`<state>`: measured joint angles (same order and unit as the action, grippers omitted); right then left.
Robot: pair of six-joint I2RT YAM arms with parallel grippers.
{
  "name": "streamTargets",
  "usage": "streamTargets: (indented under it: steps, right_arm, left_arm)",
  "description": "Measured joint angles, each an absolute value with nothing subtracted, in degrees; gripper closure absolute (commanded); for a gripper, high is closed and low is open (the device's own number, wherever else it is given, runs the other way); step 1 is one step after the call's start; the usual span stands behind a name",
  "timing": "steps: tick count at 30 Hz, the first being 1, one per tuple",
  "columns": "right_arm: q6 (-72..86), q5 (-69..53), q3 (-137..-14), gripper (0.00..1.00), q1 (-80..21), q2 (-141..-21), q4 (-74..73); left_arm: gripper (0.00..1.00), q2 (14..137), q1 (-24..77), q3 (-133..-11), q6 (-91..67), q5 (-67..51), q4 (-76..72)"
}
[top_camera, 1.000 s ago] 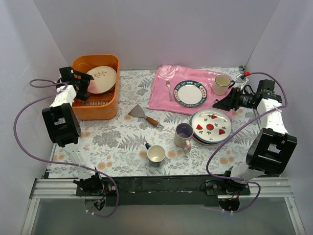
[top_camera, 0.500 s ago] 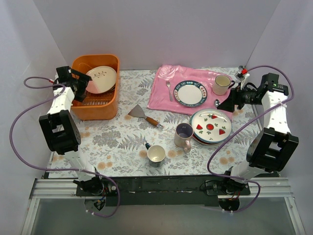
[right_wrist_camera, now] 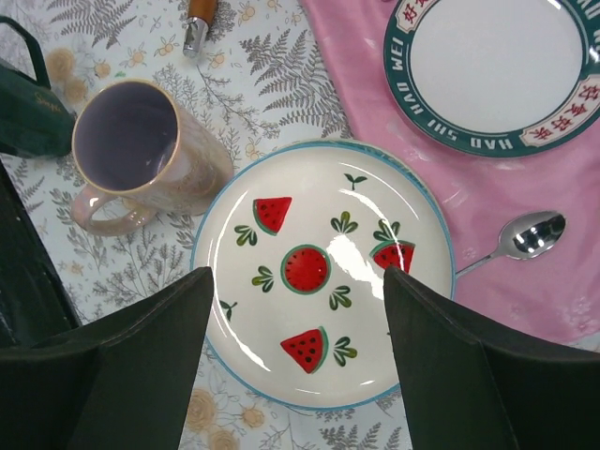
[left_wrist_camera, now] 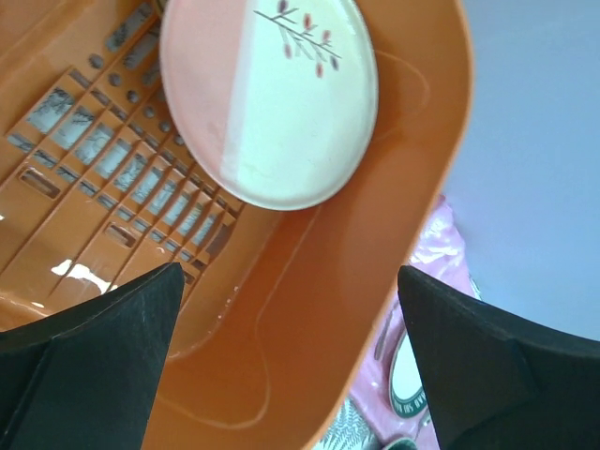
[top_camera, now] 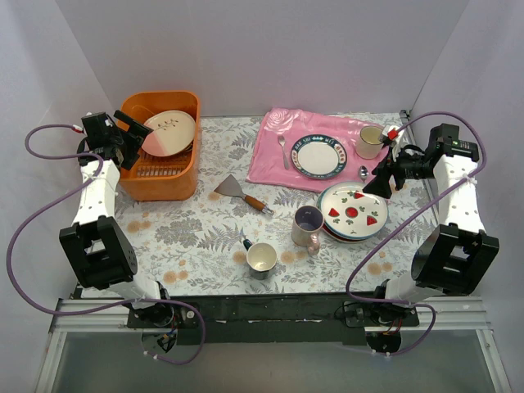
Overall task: Place the mixed dishes into the plastic bin
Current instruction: Pick up the plate at the center of the board.
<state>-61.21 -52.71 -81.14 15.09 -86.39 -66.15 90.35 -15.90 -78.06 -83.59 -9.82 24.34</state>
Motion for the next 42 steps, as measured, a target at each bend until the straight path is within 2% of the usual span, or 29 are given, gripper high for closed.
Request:
streamTargets:
  steps: [10,22,28,42]
  right_arm:
    - [-80.7,-52.0,-79.1,0.18,14.0,-82.2,-71.1]
    - [-96.0,-38.7,-61.1,0.23,1.4,-75.0,-69.9]
    - [-95.6,-31.6,-50.2,0.39,-5.3,-67.0,-63.4]
    - [-87.9,-24.9,-44.0,0.67,-9.2,-66.9,-51.8]
  left_arm:
    - [0.02,84.2,-15.9,-76.8,-80.9,-18.3,21.5]
    - [0.02,84.0,-9.8,-76.9,-81.7,-31.1,16.3]
    - [0.02,82.9,-6.7,-74.4,-83.9,-36.3,13.1]
    - [0.02,81.7,-4.9,-69.9,-88.3,-39.3,10.5]
